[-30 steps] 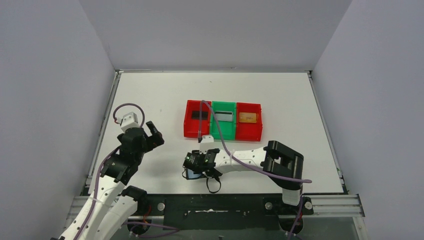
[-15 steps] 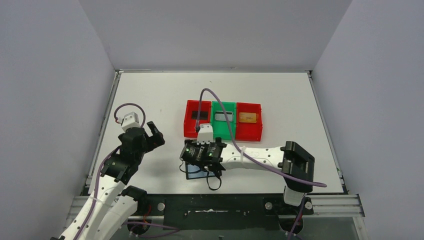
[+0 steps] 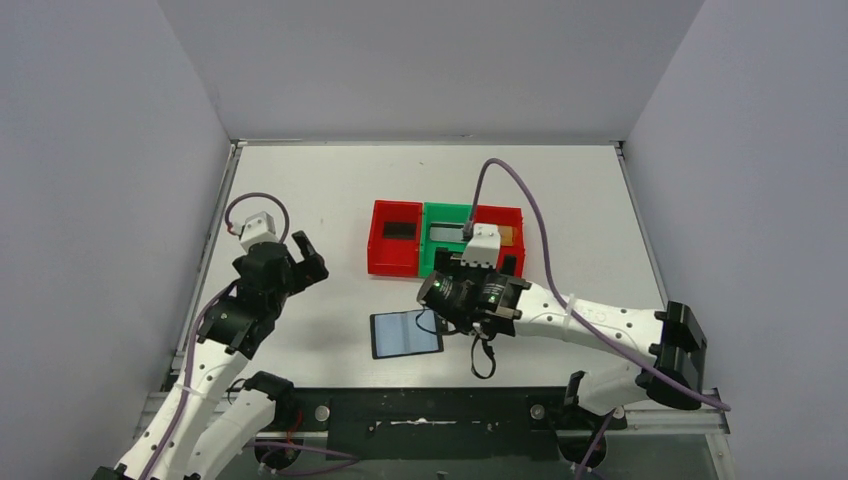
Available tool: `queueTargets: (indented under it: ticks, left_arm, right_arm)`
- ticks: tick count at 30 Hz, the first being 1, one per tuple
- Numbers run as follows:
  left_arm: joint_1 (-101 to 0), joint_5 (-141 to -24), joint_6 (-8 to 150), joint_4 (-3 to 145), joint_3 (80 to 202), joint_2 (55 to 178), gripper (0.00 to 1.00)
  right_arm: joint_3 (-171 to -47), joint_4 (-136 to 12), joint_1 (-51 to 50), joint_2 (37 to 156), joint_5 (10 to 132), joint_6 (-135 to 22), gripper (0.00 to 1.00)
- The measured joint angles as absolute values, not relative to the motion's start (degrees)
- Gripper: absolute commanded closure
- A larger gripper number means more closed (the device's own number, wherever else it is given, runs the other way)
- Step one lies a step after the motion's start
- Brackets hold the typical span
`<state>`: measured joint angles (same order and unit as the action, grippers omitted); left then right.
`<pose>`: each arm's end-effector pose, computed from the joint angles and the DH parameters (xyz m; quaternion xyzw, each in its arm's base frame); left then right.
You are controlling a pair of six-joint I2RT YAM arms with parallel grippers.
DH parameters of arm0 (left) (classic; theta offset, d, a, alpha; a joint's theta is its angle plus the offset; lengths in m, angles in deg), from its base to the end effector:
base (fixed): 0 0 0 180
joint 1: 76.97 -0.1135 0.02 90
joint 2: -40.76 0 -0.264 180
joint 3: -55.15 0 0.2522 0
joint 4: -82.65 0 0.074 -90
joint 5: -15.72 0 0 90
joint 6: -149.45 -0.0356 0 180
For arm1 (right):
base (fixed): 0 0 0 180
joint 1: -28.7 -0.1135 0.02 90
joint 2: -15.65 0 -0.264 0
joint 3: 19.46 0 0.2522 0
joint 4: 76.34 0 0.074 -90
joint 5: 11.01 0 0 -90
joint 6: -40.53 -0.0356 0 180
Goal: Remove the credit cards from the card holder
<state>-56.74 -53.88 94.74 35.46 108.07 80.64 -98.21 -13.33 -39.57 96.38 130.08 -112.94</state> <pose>0.1469 -0.0409 0.2794 -0.1962 0.8512 -0.0762 0.4807 0.1258 0.2408 0.2780 0.0564 0.8840 0.0062 0.4641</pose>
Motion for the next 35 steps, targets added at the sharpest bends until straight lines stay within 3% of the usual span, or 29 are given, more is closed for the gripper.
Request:
queueTargets:
  ticks: [10, 19, 25, 35]
  left_arm:
    - [-56.74, -45.88, 95.52, 27.41, 124.55, 83.78, 0.04]
    - [-56.74, -39.06, 97.29, 20.64, 128.22, 84.88, 0.04]
    - [-56.74, -35.67, 97.82, 17.29, 129.38, 85.77, 0.04]
    - [-56.74, -32.85, 97.80, 15.48, 132.92, 84.33, 0.04]
  right_arm:
    - [-93.73, -16.34, -27.36, 80.14, 133.62, -103.21, 0.02]
    - [-89.12, -26.81, -8.69, 64.43, 126.15, -89.00, 0.02]
    - [-90.96, -28.58, -0.82, 64.89, 119.04, -81.53, 0.02]
    - [-92.55, -28.98, -0.49, 68.06, 110.37, -76.98, 0.02]
